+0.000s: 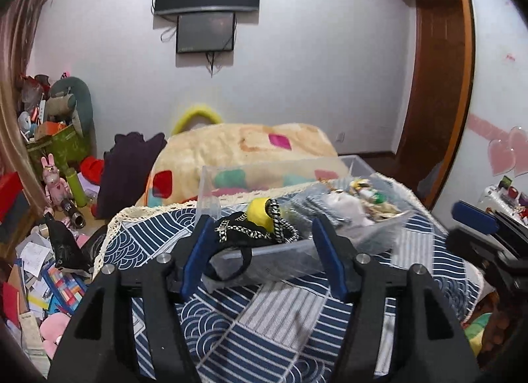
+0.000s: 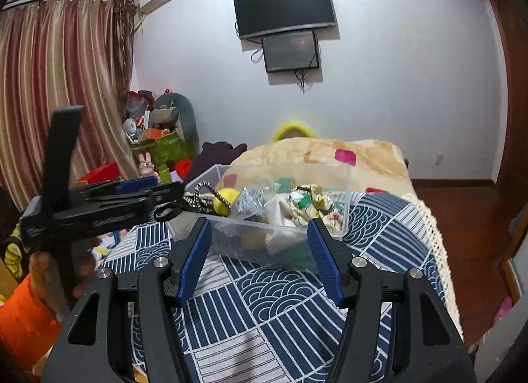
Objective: Organize soft objects
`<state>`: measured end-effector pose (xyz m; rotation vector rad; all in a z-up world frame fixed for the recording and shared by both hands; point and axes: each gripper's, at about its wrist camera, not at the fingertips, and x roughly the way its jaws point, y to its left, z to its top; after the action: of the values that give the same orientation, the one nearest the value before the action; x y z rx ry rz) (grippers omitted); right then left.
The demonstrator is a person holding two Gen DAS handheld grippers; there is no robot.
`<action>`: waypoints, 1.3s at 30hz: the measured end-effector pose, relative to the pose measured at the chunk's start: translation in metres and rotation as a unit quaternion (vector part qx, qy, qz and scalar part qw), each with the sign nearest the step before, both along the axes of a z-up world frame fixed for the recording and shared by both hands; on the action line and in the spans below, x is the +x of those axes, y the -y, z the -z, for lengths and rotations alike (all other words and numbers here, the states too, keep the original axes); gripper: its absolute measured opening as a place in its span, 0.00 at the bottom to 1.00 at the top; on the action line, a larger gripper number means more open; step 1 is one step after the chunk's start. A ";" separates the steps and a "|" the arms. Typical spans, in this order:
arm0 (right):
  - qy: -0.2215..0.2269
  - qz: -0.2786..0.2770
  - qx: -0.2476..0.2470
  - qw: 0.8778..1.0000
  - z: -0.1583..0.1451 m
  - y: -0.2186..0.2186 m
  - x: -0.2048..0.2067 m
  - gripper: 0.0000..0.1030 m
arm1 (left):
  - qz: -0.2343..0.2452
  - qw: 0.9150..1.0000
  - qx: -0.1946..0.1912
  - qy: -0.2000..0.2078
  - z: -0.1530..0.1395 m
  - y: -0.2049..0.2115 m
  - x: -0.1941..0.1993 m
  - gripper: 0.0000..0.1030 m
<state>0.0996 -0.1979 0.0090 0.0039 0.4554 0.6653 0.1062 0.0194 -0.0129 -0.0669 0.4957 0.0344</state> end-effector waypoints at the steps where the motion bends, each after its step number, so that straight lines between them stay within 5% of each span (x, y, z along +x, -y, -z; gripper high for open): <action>1: 0.005 0.001 0.002 1.000 -0.003 0.001 -0.003 0.55 | 0.004 1.000 -0.005 0.006 -0.001 0.001 -0.008 0.64; 13: 0.084 0.026 0.000 0.996 -0.030 -0.001 -0.038 0.79 | 0.026 0.997 -0.029 0.072 -0.018 0.012 -0.061 0.75; 19: 0.103 0.033 0.001 0.994 -0.036 -0.004 -0.043 0.85 | 0.014 0.995 -0.019 0.095 -0.021 0.016 -0.071 0.96; 26: 0.110 0.045 0.008 0.993 -0.032 -0.002 -0.043 0.98 | 0.016 0.995 -0.017 0.094 -0.017 0.018 -0.072 0.96; 39: 0.108 0.045 0.009 0.993 -0.029 0.001 -0.046 0.99 | 0.016 0.995 -0.009 0.100 -0.015 0.023 -0.075 0.96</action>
<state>0.0541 -0.1985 0.0378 -0.0298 0.2397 0.5746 0.0313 -0.0032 0.0025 -0.0801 0.2965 -0.0087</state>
